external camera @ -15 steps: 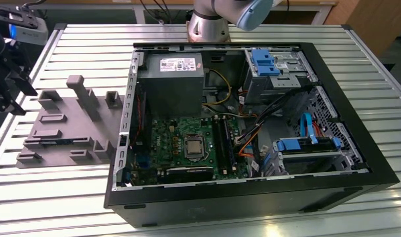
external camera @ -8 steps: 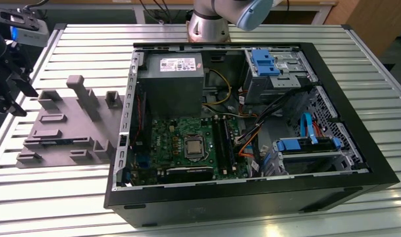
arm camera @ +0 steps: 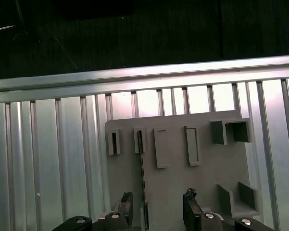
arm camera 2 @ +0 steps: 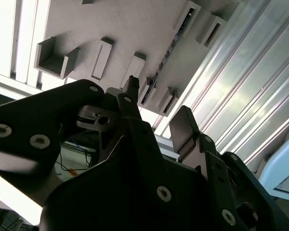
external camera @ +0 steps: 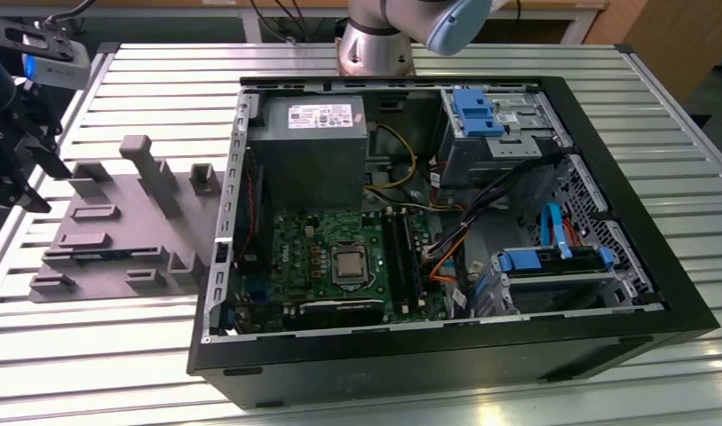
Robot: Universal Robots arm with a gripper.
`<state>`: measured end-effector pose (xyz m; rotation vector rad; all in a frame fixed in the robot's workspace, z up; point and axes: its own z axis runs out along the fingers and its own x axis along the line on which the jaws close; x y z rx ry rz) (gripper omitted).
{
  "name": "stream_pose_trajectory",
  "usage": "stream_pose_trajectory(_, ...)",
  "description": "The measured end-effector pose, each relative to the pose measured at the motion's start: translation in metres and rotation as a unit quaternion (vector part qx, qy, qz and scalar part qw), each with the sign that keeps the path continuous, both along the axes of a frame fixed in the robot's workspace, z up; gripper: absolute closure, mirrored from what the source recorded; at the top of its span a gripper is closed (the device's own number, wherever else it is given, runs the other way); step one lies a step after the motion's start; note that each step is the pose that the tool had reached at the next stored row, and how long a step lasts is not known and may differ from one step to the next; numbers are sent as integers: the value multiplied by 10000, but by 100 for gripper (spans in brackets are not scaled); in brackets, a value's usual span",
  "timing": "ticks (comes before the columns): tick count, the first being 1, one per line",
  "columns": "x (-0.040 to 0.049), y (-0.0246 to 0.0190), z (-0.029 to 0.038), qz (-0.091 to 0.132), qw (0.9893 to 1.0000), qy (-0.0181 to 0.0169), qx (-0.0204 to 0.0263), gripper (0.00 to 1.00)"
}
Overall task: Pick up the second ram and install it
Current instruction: 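Pick up the second ram and move it above second insertion slot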
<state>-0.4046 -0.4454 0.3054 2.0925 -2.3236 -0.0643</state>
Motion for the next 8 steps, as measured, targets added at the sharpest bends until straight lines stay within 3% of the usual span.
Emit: stream_pose_trajectory(8, 1, -12, -33, 1, 10000, 0, 0, 47)
